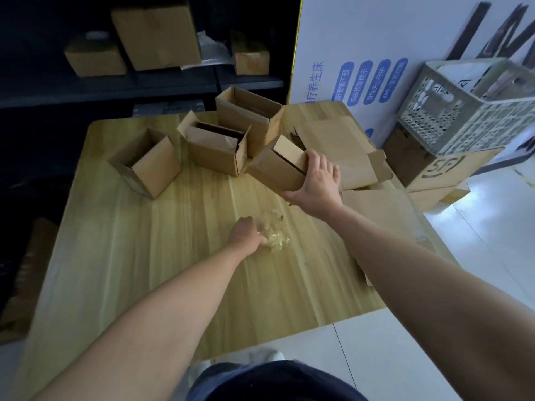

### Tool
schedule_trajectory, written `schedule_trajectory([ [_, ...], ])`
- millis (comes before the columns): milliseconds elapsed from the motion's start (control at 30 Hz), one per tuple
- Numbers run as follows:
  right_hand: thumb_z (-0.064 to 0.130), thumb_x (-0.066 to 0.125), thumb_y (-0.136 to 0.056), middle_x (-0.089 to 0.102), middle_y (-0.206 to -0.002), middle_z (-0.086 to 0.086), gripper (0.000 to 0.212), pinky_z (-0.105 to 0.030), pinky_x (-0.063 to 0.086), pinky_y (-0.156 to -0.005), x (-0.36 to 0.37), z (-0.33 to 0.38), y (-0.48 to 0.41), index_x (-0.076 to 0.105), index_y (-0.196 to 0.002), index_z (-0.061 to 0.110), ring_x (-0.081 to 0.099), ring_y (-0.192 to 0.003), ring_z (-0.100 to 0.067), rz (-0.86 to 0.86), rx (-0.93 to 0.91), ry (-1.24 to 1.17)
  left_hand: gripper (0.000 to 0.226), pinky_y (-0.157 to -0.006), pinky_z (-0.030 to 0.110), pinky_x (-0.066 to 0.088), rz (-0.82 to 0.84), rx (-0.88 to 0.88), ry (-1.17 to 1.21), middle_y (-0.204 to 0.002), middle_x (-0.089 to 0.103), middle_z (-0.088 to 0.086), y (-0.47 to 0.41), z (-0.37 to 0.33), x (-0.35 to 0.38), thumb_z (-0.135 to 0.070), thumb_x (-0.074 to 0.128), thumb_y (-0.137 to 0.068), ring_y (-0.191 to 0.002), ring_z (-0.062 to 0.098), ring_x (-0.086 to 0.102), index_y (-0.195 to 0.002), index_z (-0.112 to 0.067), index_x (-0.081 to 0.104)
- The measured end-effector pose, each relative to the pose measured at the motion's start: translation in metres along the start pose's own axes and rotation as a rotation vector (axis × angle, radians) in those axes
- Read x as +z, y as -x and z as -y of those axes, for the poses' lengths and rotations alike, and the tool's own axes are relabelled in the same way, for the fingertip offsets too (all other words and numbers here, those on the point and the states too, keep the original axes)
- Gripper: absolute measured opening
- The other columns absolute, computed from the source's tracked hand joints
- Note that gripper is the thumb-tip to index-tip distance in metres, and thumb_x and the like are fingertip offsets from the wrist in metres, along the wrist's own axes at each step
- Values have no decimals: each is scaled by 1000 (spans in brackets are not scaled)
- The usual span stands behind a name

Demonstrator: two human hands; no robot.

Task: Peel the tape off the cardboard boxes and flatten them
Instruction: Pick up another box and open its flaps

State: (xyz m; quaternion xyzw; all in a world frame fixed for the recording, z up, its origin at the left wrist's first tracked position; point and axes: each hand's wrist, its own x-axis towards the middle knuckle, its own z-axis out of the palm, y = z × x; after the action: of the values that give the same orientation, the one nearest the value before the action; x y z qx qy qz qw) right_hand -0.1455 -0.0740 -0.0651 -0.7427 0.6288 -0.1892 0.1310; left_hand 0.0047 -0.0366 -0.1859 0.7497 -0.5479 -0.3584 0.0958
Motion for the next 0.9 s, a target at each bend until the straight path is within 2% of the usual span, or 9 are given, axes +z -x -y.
schedule_trajectory([
  [100,42,76,-68,36,-138,-3,94,-49,11,-117,7,24,1,26,-143,16,31,-131,-24,-1,-13,1,33,-68,29,48,35,-10,-83,-100,67,11,8,17,-14,-29,74,-79,-84,24,64,-96,-5,60],
  [200,44,76,-67,36,-139,-4,97,-49,11,-117,17,45,3,25,-144,16,31,-132,-25,10,-3,14,34,-79,29,51,92,16,-46,-112,66,11,13,33,-33,-20,66,-86,-88,25,67,-118,-8,62],
  [333,45,75,-67,37,-138,-3,97,-49,8,-118,31,74,6,24,-144,15,32,-131,-25,12,-16,30,10,-74,25,46,31,66,-36,-89,65,3,13,48,-62,-11,58,-86,-99,24,66,-82,-15,66],
  [400,45,75,-67,38,-137,-3,95,-49,12,-117,36,87,7,25,-143,15,34,-129,-24,5,-26,34,5,-77,25,50,2,58,-5,-93,71,3,13,51,-69,-14,67,-83,-95,19,67,-81,-12,71],
  [533,44,75,-67,38,-137,-3,94,-49,13,-116,44,108,9,25,-143,16,34,-128,-24,-4,-26,36,27,-71,26,51,-41,11,27,-99,71,11,20,52,-74,-25,76,-77,-92,22,68,-88,-3,65],
  [633,45,75,-67,39,-136,-3,93,-49,13,-116,50,118,10,27,-142,17,34,-128,-25,-1,-12,49,43,-64,27,48,3,-47,62,-99,68,11,25,64,-85,-33,74,-79,-77,20,66,-104,-5,55],
  [700,45,75,-67,40,-135,-4,92,-50,13,-116,55,122,11,28,-141,17,35,-127,-25,10,1,49,40,-72,31,52,-14,-67,135,-104,67,12,27,77,-99,-32,67,-86,-83,23,67,-111,-4,54],
  [800,45,76,-66,40,-135,-3,93,-50,15,-116,67,131,13,27,-141,18,35,-128,-27,57,38,53,31,-93,35,47,-313,-116,376,-121,60,13,29,90,-132,-22,47,-98,-112,30,58,-120,-2,54],
  [900,44,77,-68,38,-137,-4,93,-49,21,-115,84,146,19,26,-142,18,34,-130,-27,130,59,59,34,-91,40,51,-404,-59,766,-107,61,5,33,93,-161,-43,41,-98,-102,26,61,-111,-14,52],
])
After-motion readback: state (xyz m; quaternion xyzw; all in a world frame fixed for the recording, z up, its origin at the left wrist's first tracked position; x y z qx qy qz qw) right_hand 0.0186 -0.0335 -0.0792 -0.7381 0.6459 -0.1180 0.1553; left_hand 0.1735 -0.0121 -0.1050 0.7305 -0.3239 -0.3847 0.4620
